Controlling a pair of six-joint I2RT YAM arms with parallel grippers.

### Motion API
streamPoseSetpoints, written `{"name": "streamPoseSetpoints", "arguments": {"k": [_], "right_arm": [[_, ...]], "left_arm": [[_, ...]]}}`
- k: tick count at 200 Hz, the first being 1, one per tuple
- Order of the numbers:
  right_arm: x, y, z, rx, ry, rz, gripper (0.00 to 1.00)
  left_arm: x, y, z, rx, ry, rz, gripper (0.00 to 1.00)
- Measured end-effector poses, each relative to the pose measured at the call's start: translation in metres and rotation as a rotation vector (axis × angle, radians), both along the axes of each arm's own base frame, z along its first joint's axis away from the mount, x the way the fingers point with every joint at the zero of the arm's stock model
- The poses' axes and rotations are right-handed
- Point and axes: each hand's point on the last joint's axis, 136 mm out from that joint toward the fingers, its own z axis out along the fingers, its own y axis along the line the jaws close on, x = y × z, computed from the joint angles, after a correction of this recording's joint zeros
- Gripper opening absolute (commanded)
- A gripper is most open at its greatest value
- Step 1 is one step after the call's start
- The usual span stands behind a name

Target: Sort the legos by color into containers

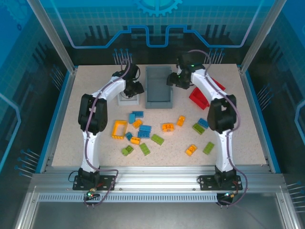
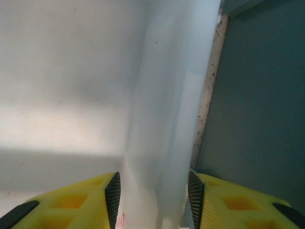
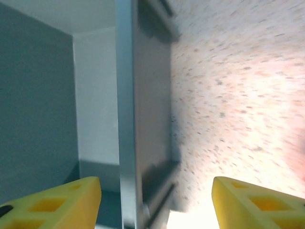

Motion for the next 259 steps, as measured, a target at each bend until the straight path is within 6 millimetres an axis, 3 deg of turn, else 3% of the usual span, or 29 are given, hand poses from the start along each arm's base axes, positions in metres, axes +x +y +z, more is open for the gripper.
{"name": "streamPoseSetpoints", "arguments": {"k": [12,24,40,58,81,100,147,178,196,221,259], "right_arm": [[-0.007,-0.025,0.029,0.011,-0.052,-0.052,0.65],[-0.015,-0.063,0.057,0.026,-0.111,-0.132,0.65],[-0.028,-0.117,0.072,0.034,-0.145,-0.251,0.65],[-0.045,-0.176,0.057,0.016,-0.110,-0.391,0.64],[-0.063,-0.211,0.012,-0.001,0.001,-0.478,0.64],[-0.069,-0.217,-0.013,-0.006,0.069,-0.490,0.62],[-0.057,-0.218,-0.058,-0.020,0.164,-0.486,0.49],[-0.048,-0.223,-0.080,-0.052,0.204,-0.473,0.25],[-0.047,-0.224,-0.082,-0.073,0.205,-0.460,0.15],[-0.044,-0.217,-0.076,-0.124,0.185,-0.410,0.11],[-0.035,-0.172,-0.065,-0.204,0.137,-0.250,0.11]], "left_arm": [[-0.004,0.000,0.013,-0.018,-0.018,0.011,0.46],[-0.009,0.001,0.031,-0.040,-0.049,0.026,0.47],[-0.020,0.002,0.059,-0.071,-0.099,0.040,0.49],[-0.033,0.006,0.087,-0.101,-0.158,0.055,0.50],[-0.053,0.011,0.109,-0.122,-0.216,0.059,0.51],[-0.072,0.014,0.108,-0.138,-0.232,0.052,0.51],[-0.122,0.012,0.085,-0.190,-0.207,0.010,0.52],[-0.146,0.005,0.095,-0.225,-0.247,-0.033,0.52],[-0.156,-0.001,0.106,-0.244,-0.288,-0.059,0.53],[-0.173,-0.014,0.116,-0.260,-0.322,-0.107,0.54],[-0.211,-0.040,0.125,-0.244,-0.376,-0.203,0.56]]}}
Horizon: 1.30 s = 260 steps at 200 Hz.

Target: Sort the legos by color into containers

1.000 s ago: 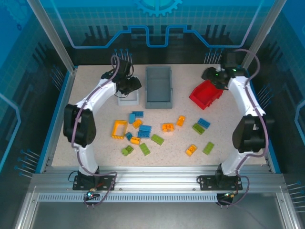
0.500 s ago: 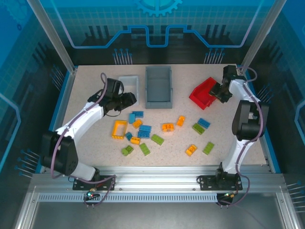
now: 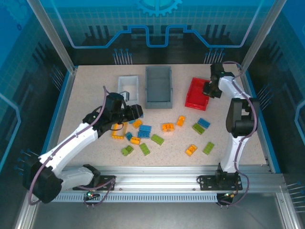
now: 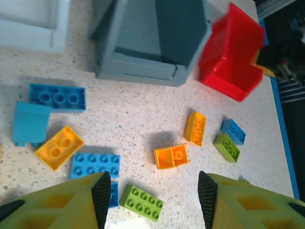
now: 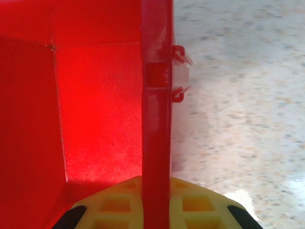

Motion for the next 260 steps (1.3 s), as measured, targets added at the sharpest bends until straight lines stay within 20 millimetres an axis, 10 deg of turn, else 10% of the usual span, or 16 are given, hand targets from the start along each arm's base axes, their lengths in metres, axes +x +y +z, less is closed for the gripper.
{"name": "streamPoseSetpoints", "arguments": {"k": [45,158,197,227,260], "right_arm": [[0.014,0.042,0.009,-0.001,-0.029,0.140,0.11],[0.018,0.054,0.003,0.008,-0.020,0.193,0.47],[-0.021,0.058,0.086,0.002,-0.188,0.187,0.50],[-0.078,0.098,0.163,0.040,-0.401,0.269,0.51],[-0.154,0.148,0.166,0.113,-0.449,0.408,0.53]], "left_arm": [[-0.039,-0.017,0.006,0.032,-0.073,-0.046,0.56],[-0.054,0.020,-0.020,0.238,0.002,0.076,0.56],[-0.049,0.038,-0.022,0.274,0.047,0.129,0.55],[-0.048,0.054,-0.028,0.290,0.088,0.167,0.54],[-0.053,0.055,-0.038,0.297,0.147,0.153,0.51]]}}
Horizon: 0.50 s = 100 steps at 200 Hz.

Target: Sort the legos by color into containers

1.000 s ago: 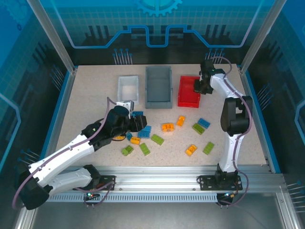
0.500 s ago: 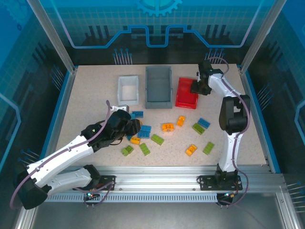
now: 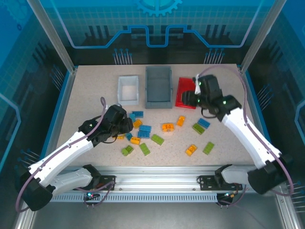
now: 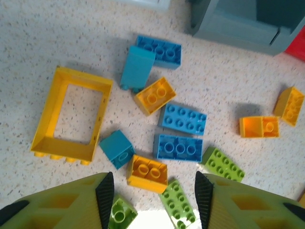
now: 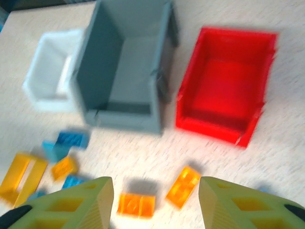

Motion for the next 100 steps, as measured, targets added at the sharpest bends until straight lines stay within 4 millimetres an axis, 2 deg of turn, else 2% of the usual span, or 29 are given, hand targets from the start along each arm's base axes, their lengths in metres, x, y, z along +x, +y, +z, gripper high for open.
{"name": "streamPoseSetpoints", "arguments": {"k": [35,56,73,100], "right_arm": [[-0.078,0.046,-0.047,-0.009,0.086,0.185,0.58],[-0.117,0.066,-0.065,-0.011,0.122,0.288,0.59],[-0.137,0.074,-0.076,-0.017,0.147,0.329,0.59],[-0.158,0.087,-0.093,-0.021,0.177,0.381,0.59]], "left_arm": [[-0.009,-0.005,-0.021,-0.006,0.093,-0.008,0.50],[-0.023,-0.003,-0.042,-0.014,0.165,0.007,0.53],[-0.039,0.001,-0.062,-0.006,0.233,0.027,0.55],[-0.062,0.008,-0.091,-0.006,0.330,0.080,0.56]]}}
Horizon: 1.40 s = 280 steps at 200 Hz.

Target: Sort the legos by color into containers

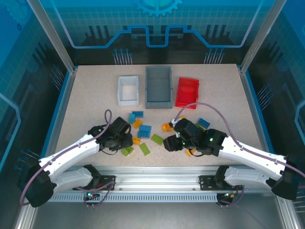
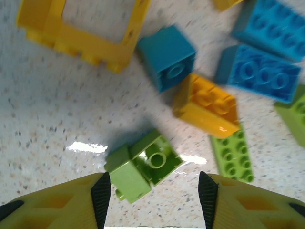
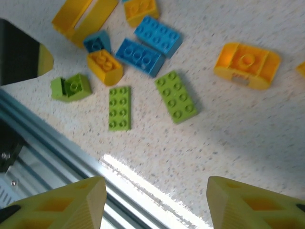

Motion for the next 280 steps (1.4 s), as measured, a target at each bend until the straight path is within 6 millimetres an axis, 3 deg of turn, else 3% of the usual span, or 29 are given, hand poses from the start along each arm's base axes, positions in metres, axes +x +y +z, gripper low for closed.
{"name": "streamPoseSetpoints", "arguments": {"k": [35,89,162,206,280], "right_arm": [[-0.011,0.015,-0.018,-0.025,0.038,0.031,0.59],[-0.019,0.030,-0.026,-0.027,0.049,0.055,0.59],[-0.017,0.032,-0.026,-0.022,0.045,0.046,0.60],[-0.017,0.033,-0.028,-0.027,0.048,0.046,0.60],[-0.016,0.033,-0.031,-0.038,0.053,0.046,0.60]], "left_arm": [[-0.014,0.006,-0.020,-0.013,0.065,0.091,0.56],[-0.018,0.008,-0.037,-0.041,0.083,0.178,0.53],[-0.020,0.012,-0.034,-0.065,0.057,0.211,0.43],[-0.023,0.016,-0.037,-0.049,0.063,0.220,0.46],[-0.019,0.013,-0.021,-0.115,0.004,0.257,0.48]]}}
